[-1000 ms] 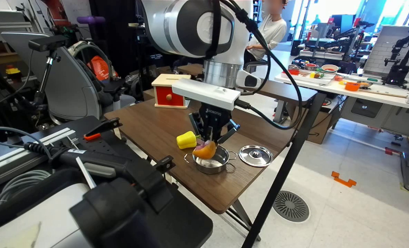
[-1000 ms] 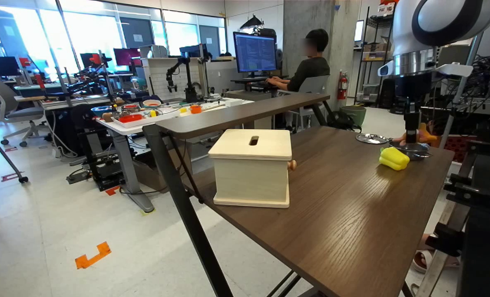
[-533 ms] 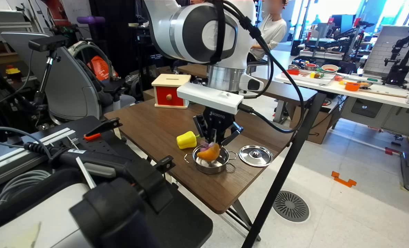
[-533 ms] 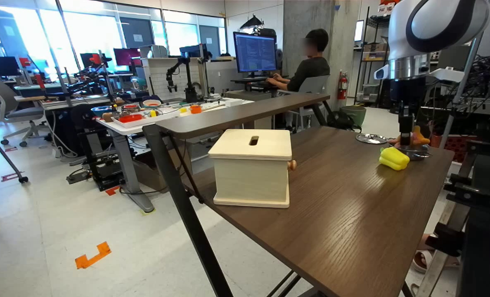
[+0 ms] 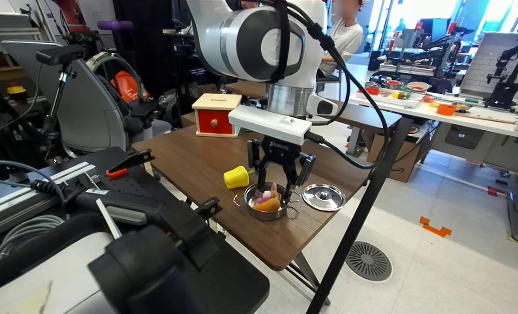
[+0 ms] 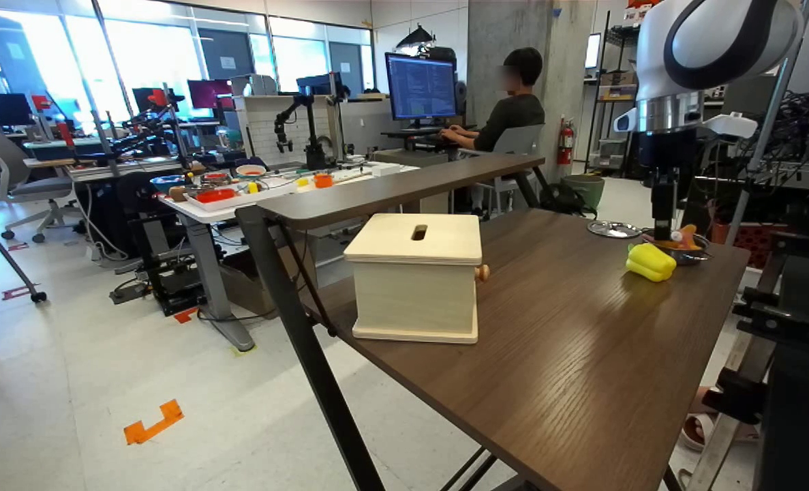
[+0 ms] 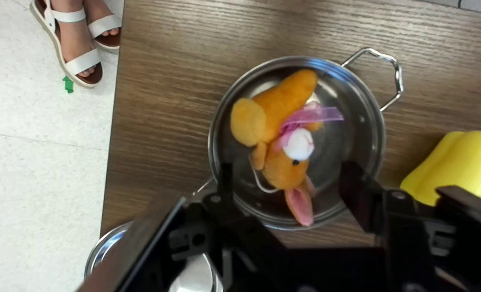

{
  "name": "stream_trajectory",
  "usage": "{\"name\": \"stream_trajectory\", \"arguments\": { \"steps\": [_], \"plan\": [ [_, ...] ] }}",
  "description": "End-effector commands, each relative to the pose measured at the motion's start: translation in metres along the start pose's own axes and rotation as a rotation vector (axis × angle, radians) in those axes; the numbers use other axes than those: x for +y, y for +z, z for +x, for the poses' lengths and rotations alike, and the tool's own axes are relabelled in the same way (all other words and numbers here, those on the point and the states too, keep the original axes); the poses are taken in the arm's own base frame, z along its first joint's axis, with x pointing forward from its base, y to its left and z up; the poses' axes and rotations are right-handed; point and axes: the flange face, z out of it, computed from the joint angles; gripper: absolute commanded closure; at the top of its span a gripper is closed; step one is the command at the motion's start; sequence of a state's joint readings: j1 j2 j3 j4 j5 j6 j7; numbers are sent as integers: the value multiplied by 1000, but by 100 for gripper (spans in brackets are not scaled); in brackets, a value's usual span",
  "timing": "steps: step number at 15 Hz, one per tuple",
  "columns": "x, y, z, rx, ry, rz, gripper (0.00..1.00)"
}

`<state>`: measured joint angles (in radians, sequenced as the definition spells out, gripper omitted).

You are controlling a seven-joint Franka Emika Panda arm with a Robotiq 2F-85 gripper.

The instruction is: Pick up the bear plush toy from the table and put it in the pot

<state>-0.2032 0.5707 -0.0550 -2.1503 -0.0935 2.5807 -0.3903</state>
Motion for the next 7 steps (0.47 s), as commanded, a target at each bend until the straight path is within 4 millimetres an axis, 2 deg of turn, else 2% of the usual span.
{"name": "stream_trajectory", "arguments": {
  "steps": [1,5,6,7],
  "plan": [
    [6,-5,2,15,9,-14,1],
    [9,-34,-11,88,23,16,0],
    [6,-14,1,38,21,3,0],
    [8,-19,0,44,23,3,0]
  ]
}}
